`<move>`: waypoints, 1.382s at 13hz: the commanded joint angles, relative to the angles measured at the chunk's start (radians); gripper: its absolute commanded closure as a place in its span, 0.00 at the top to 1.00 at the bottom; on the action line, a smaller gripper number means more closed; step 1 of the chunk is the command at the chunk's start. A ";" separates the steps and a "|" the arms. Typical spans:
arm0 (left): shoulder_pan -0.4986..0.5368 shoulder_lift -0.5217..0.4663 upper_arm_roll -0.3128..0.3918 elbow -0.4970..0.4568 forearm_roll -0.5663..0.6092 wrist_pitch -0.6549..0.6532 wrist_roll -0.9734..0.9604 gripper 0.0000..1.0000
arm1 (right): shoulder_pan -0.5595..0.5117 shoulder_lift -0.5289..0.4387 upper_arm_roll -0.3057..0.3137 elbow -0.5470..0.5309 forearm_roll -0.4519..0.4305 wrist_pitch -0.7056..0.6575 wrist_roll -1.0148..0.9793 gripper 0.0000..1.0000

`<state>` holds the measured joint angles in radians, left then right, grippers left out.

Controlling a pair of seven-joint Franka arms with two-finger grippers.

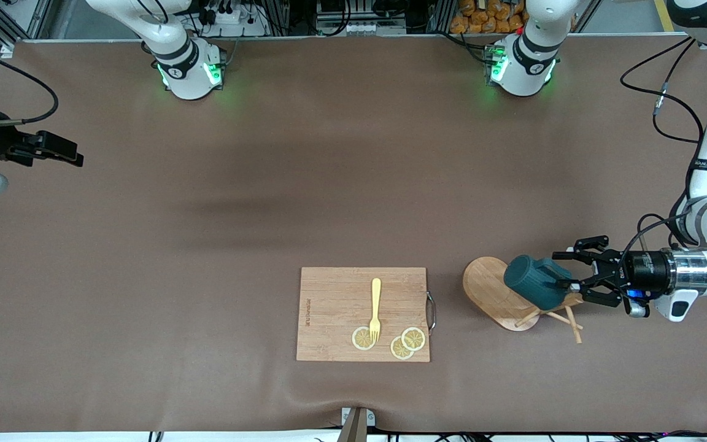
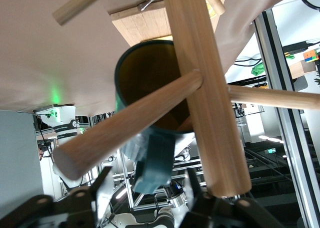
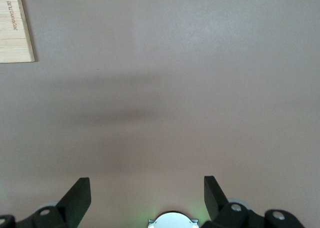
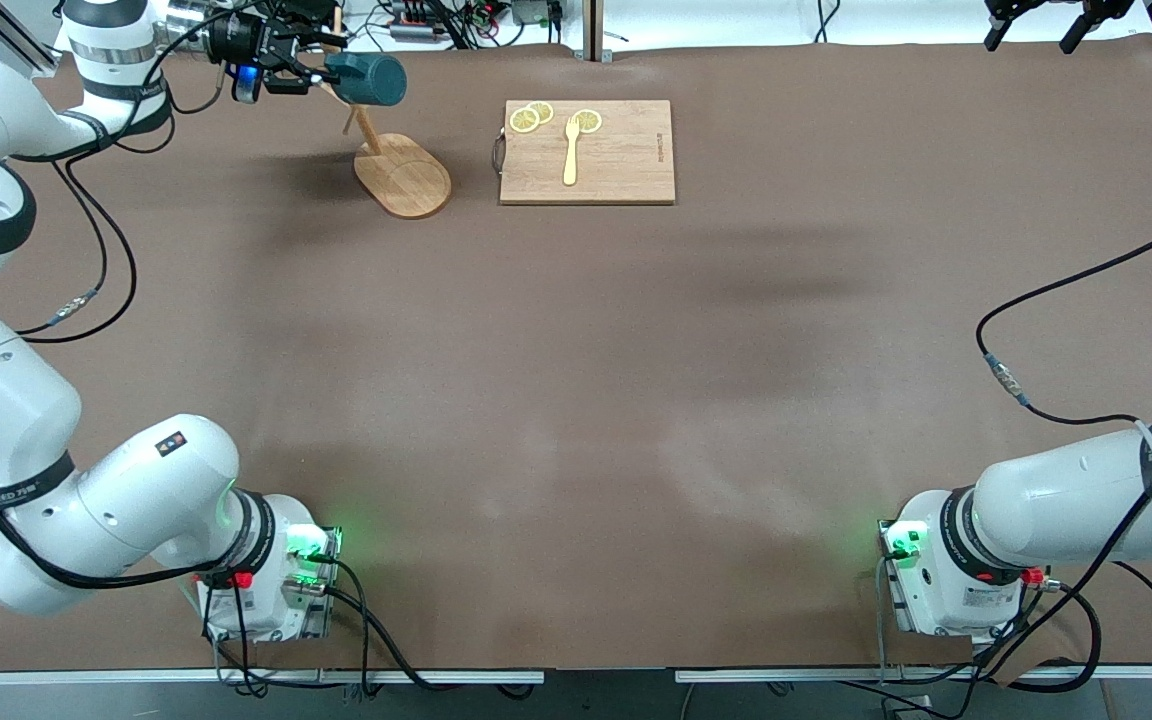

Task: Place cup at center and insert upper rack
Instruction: 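Open the left gripper and release the mug handle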

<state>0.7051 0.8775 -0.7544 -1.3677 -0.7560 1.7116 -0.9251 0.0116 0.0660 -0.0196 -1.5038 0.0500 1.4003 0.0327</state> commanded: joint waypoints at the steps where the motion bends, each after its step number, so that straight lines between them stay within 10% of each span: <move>1: -0.001 0.000 0.001 0.013 -0.023 -0.015 -0.001 1.00 | 0.007 0.008 0.001 0.016 -0.013 -0.003 0.016 1.00; 18: 0.047 -0.308 -0.022 0.006 0.015 -0.118 -0.069 1.00 | 0.008 0.008 0.004 0.033 -0.012 -0.006 0.015 1.00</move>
<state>0.7424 0.6701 -0.7791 -1.3340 -0.7547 1.6022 -0.9684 0.0133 0.0660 -0.0188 -1.5026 0.0500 1.4016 0.0327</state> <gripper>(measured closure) 0.000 0.000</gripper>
